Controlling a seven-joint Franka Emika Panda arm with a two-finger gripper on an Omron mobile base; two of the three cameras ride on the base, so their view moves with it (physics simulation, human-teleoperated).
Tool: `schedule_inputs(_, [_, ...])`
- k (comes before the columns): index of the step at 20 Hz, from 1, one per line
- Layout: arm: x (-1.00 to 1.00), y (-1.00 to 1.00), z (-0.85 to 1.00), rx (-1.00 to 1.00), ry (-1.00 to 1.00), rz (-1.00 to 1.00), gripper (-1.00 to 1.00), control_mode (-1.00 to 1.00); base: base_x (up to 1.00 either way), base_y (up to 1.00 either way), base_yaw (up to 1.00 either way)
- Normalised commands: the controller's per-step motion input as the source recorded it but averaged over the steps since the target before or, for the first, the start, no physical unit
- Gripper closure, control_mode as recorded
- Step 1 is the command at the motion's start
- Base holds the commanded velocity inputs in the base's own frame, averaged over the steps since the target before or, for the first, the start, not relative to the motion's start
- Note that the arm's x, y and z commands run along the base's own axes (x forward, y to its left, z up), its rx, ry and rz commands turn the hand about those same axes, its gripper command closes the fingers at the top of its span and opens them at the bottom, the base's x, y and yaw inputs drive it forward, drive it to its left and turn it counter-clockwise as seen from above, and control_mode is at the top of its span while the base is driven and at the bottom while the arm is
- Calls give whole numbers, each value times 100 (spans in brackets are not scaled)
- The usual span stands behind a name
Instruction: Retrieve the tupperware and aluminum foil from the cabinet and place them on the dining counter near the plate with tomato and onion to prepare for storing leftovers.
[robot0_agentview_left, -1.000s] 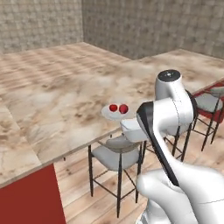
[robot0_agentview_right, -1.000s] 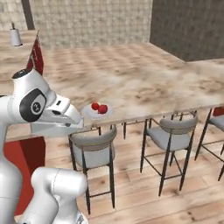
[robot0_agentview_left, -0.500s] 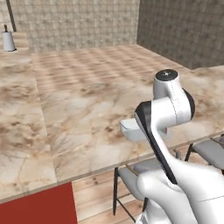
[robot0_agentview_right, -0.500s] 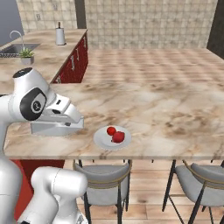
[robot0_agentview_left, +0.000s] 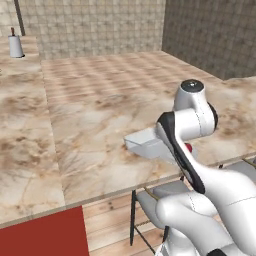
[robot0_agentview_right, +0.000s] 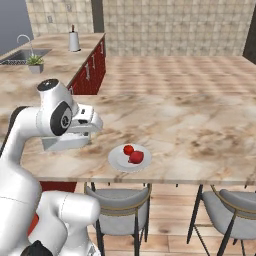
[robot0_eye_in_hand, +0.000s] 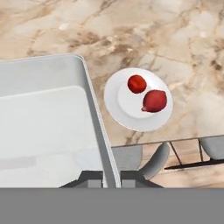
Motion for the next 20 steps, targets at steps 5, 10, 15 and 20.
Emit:
schedule_inputs(5, [51,0,-48,-1,-3,0,100,-100,0,0,0])
schedule_inputs(10, [47,9,-57,0,-1,0,100,-100,0,0,0])
schedule_inputs(15, [25,23,-60,-1,0,0,100,-100,0,0,0])
schedule_inputs(20, [27,18,-51,0,0,0,100,-100,0,0,0])
